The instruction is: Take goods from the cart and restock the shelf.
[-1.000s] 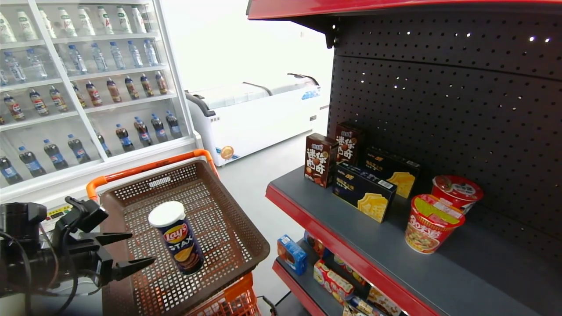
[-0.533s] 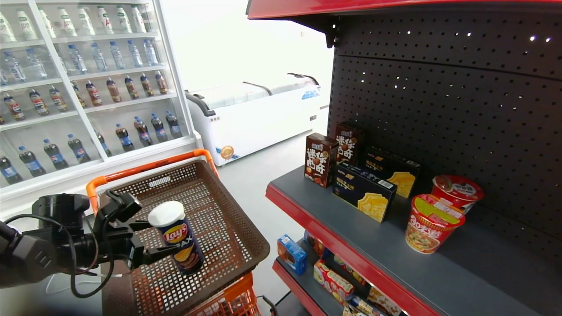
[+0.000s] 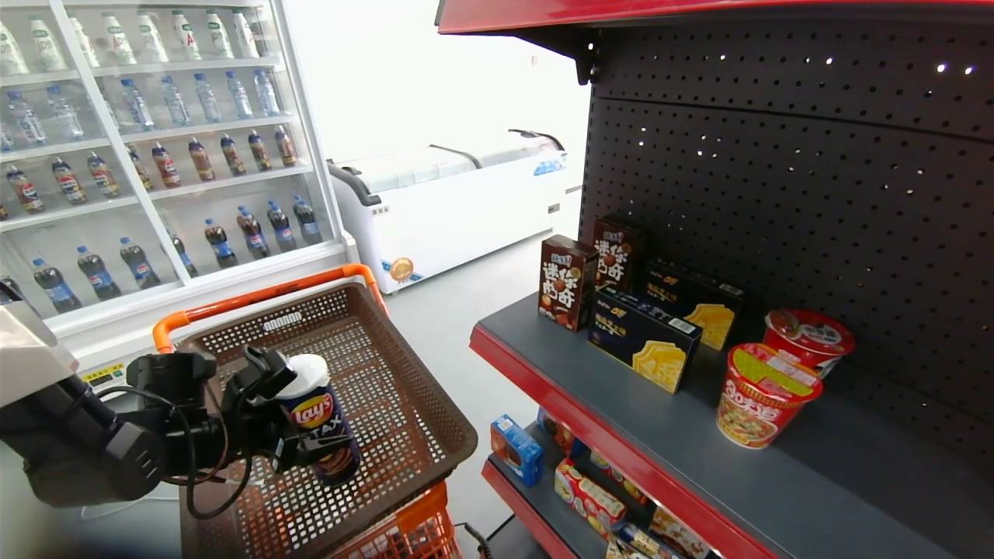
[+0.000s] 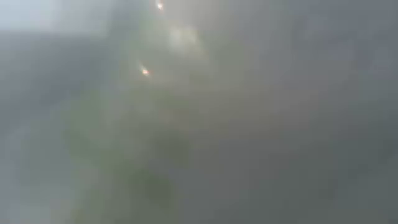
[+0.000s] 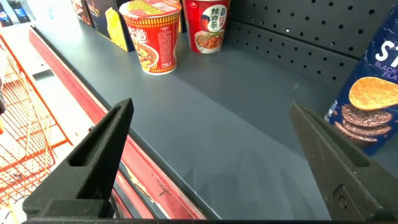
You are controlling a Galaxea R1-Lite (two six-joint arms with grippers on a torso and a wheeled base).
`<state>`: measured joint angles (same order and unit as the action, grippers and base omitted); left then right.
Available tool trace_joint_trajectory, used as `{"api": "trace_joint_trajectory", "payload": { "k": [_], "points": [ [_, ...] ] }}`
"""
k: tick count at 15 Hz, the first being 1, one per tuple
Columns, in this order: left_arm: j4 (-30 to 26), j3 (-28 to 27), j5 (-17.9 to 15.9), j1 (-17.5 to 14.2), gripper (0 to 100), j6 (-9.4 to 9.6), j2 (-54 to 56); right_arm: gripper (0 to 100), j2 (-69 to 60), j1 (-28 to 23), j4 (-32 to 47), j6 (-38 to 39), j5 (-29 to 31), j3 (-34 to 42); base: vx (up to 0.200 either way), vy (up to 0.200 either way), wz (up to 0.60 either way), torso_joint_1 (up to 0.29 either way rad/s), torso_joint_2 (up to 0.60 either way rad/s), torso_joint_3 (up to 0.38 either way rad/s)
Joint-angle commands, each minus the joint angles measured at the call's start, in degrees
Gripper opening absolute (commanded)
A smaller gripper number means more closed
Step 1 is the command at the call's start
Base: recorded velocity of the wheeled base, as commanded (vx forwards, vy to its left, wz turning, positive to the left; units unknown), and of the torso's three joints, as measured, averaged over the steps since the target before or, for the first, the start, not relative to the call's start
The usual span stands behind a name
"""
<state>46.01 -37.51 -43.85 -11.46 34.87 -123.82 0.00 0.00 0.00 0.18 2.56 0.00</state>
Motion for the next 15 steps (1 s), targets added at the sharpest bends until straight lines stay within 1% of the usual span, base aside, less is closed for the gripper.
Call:
{"api": "trace_joint_trajectory", "payload": {
  "k": [1,2,4,5,8,9,10,13,15],
  "points": [
    [1.1,-0.37,0.08,0.65,100,-0.06,-2.92,100,0.0,0.0,0.0,-0.01,-0.01,0.0,0.0,0.0,0.0,0.0,0.0,0.0],
    [1.01,-0.63,0.17,0.65,100,-0.32,-3.27,100,0.0,-0.09,0.0,-0.01,-0.01,0.0,0.0,0.0,0.0,0.0,0.0,0.0],
    [1.1,-1.25,0.26,0.65,100,-2.26,-3.45,100,0.0,0.0,0.0,-0.01,-0.01,0.0,0.0,0.0,0.0,0.0,0.0,0.0],
    [1.1,-2.13,0.34,0.65,100,-2.79,-3.45,100,0.0,0.0,0.0,-0.01,-0.01,0.0,0.0,0.0,0.0,0.0,0.0,0.0],
    [0.57,-4.59,0.34,0.56,100,-3.14,-3.36,100,0.0,0.0,0.0,-0.01,-0.01,0.0,0.0,0.0,0.0,0.0,0.0,0.0],
    [0.49,-5.29,0.17,0.82,0,-3.75,-3.36,100,0.0,0.0,0.0,-0.01,-0.01,0.0,0.0,0.0,0.0,0.0,0.0,0.0],
    [0.49,-5.91,0.7,1.35,0,-3.93,-3.53,100,0.0,0.0,0.0,-0.01,-0.01,0.0,0.0,0.0,0.0,0.0,0.0,0.0],
    [0.84,-4.24,8.52,2.41,0,-4.1,-3.18,100,0.0,0.0,0.0,-0.01,-0.01,0.0,0.0,0.0,0.0,0.0,0.0,0.0],
    [1.81,-1.95,8.96,3.55,0,-4.19,-1.78,100,0.0,0.0,0.0,-0.01,-0.01,0.0,0.0,0.0,0.0,0.0,0.0,0.0]
  ]
}}
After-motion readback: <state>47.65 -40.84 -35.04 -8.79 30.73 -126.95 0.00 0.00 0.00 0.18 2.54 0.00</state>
